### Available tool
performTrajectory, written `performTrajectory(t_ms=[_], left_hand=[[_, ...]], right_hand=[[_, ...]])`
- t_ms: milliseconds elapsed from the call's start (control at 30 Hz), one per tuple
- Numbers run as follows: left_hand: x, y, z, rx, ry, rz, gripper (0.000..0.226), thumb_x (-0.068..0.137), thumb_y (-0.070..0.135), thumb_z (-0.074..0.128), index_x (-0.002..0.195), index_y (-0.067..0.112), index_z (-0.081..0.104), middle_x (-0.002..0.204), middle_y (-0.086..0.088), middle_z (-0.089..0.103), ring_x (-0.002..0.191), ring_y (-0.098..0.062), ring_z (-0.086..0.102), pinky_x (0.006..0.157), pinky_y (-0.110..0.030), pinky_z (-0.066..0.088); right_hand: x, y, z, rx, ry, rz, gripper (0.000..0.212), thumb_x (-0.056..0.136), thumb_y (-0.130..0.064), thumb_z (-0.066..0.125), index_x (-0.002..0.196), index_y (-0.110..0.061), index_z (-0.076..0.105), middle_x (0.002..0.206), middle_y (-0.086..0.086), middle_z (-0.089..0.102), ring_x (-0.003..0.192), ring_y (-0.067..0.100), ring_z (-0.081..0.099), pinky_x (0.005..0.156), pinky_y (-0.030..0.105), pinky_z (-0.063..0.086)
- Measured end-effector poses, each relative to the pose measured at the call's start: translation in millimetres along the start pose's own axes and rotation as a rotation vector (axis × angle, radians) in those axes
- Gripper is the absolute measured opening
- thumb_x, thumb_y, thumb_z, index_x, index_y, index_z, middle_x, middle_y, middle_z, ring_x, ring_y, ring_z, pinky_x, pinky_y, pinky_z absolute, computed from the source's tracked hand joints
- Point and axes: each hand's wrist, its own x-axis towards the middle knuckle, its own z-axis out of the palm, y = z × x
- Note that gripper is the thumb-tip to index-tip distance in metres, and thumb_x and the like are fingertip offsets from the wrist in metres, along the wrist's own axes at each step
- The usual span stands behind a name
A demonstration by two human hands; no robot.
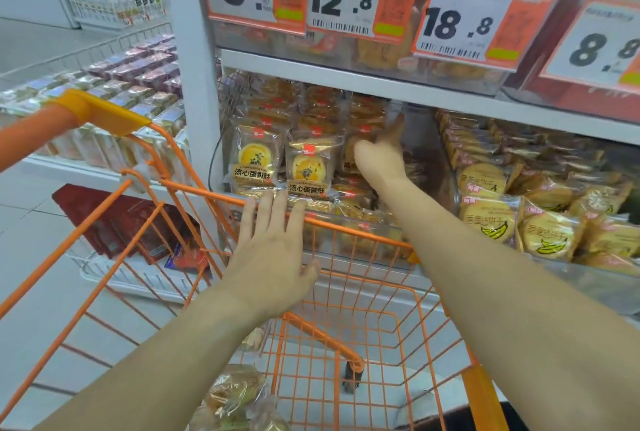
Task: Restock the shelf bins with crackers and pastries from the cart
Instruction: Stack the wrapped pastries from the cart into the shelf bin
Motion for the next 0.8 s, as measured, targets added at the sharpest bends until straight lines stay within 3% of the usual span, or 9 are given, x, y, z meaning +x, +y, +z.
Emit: performTrajectory(t_ms=[133,233,300,400,500,600,667,733,800], left_hand=[[0.9,1.9,0.7,0.000,0.002,-0.013,0.085,0.097,0.055,0.037,0.156,0.016,-0.010,0.163,-0.011,-0.018,0.149,-0.030,-0.024,0.119,-0.047,-0.017],[1.6,2.1,2.7,0.006,0.010,-0.016,0.086,0.096,0.055,0.038,0.156,0.015,-0.009,0.163,-0.012,-0.016,0.149,-0.031,-0.023,0.119,-0.048,-0.017],[1.8,2.1,3.4,0.015,0.017,-0.019,0.086,0.096,0.056,0.038,0.156,0.015,-0.007,0.163,-0.012,-0.013,0.149,-0.031,-0.021,0.119,-0.048,-0.017],[1.8,1.9,3.7,0.026,0.011,-0.021,0.086,0.095,0.057,0.039,0.156,0.016,-0.006,0.163,-0.010,-0.012,0.149,-0.030,-0.020,0.120,-0.048,-0.016],[2.2,1.9,2.7,0.012,0.013,-0.022,0.086,0.094,0.057,0.040,0.156,0.016,-0.004,0.163,-0.010,-0.010,0.150,-0.029,-0.018,0.120,-0.047,-0.015],[2.4,1.5,0.8,-0.019,-0.005,-0.011,0.085,0.095,0.054,0.041,0.157,0.017,-0.004,0.164,-0.010,-0.010,0.150,-0.029,-0.018,0.120,-0.046,-0.015],[2.6,0.1,-2.6,-0.002,-0.044,0.002,0.084,0.097,0.052,0.039,0.157,0.016,-0.007,0.163,-0.012,-0.013,0.149,-0.030,-0.020,0.120,-0.047,-0.015],[1.4,-0.1,-9.3,-0.036,-0.046,0.039,0.078,0.099,0.043,0.040,0.157,0.014,-0.003,0.164,-0.012,-0.013,0.150,-0.028,-0.020,0.122,-0.047,-0.010],[-2.1,1.2,-21.2,-0.169,0.068,0.124,0.063,0.098,0.028,0.047,0.154,0.013,0.022,0.163,-0.010,0.005,0.152,-0.025,-0.004,0.123,-0.046,0.007]], right_hand=[[-0.8,-9.1,14.6,-0.007,0.030,-0.069,0.077,0.096,-0.049,0.048,0.157,-0.037,0.002,0.160,0.012,0.028,0.136,0.042,0.045,0.111,0.053,0.041],[9.0,-3.1,18.5,-0.175,-0.049,-0.080,0.057,0.105,-0.046,0.037,0.157,-0.038,0.014,0.163,0.014,0.009,0.144,0.043,0.032,0.115,0.052,0.037],[14.6,-2.5,16.4,-0.191,-0.082,-0.047,0.054,0.106,-0.045,0.034,0.157,-0.037,0.015,0.163,0.013,0.006,0.143,0.043,0.034,0.114,0.050,0.039],[15.0,-5.8,5.5,-0.161,-0.149,-0.028,0.055,0.108,-0.046,0.026,0.159,-0.033,0.014,0.166,0.009,0.008,0.150,0.035,0.025,0.121,0.047,0.028],[2.5,-7.2,-10.2,-0.162,-0.078,-0.069,0.062,0.107,-0.048,0.025,0.160,-0.026,0.001,0.167,0.010,0.014,0.149,0.033,0.027,0.120,0.048,0.027],[-35.2,-8.1,-27.9,-0.045,0.109,-0.157,0.054,0.105,-0.034,0.042,0.150,-0.010,0.025,0.149,0.015,0.039,0.132,0.031,0.045,0.106,0.031,0.035],[-70.6,-6.5,-39.1,0.074,0.166,-0.294,0.035,0.099,-0.016,0.053,0.132,-0.011,0.042,0.123,0.007,0.053,0.109,0.016,0.054,0.092,0.027,0.042],[-104.5,-7.5,-45.8,0.114,0.065,-0.447,0.034,0.091,0.000,0.055,0.119,-0.017,0.045,0.098,0.000,0.055,0.083,0.006,0.054,0.075,0.024,0.046],[-129.0,-9.4,-43.8,0.083,-0.119,-0.476,0.036,0.085,0.006,0.057,0.110,-0.018,0.047,0.087,-0.002,0.054,0.071,0.002,0.050,0.066,0.021,0.045]])
